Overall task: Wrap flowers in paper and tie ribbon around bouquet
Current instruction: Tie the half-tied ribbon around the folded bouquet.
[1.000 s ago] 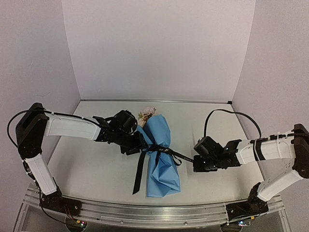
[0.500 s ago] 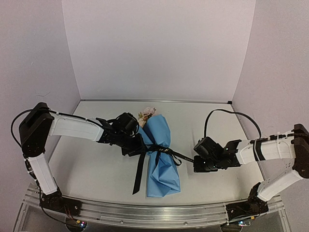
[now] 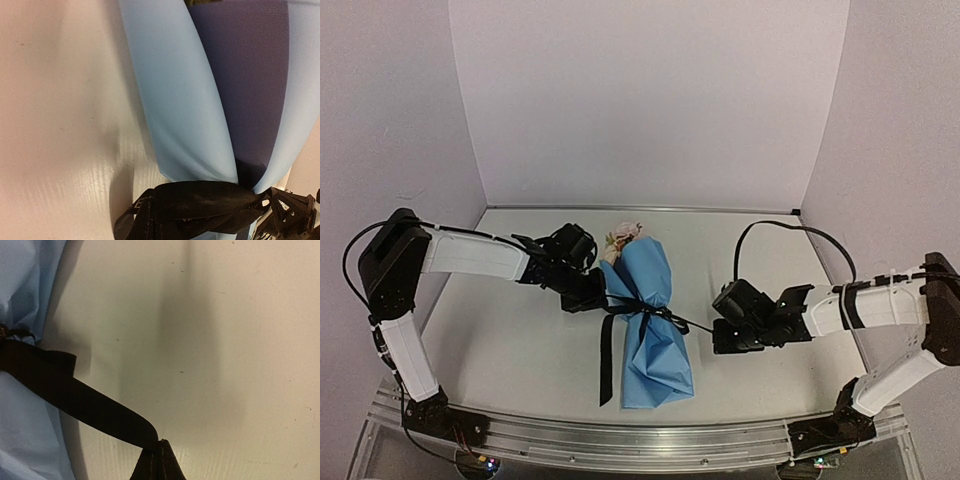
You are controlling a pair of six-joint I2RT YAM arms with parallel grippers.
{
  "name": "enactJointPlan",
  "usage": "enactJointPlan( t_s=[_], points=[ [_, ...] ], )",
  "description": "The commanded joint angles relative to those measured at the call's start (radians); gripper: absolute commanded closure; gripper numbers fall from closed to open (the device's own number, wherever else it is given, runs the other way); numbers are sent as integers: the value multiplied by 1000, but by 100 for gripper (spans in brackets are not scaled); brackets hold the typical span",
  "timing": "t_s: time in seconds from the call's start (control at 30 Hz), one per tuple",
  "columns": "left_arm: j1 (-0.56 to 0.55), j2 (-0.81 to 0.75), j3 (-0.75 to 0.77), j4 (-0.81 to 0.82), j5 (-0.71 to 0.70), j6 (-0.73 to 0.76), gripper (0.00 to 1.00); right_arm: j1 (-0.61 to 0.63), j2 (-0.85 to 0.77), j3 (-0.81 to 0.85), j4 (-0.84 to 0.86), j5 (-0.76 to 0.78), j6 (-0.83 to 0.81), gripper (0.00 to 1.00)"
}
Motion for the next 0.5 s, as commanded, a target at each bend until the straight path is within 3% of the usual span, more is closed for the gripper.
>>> enactJointPlan(
  t_s=[0.0, 0.23, 0.47],
  points=[
    [89, -55, 67, -88, -30, 125, 100, 54, 55, 85, -42, 4, 2, 100],
    [151, -42, 118, -113, -2, 229, 100, 117, 175, 246, -34, -68, 16, 100],
    [137, -33, 145, -84, 113, 271, 98, 117, 167, 229, -39, -35, 53, 100]
  ],
)
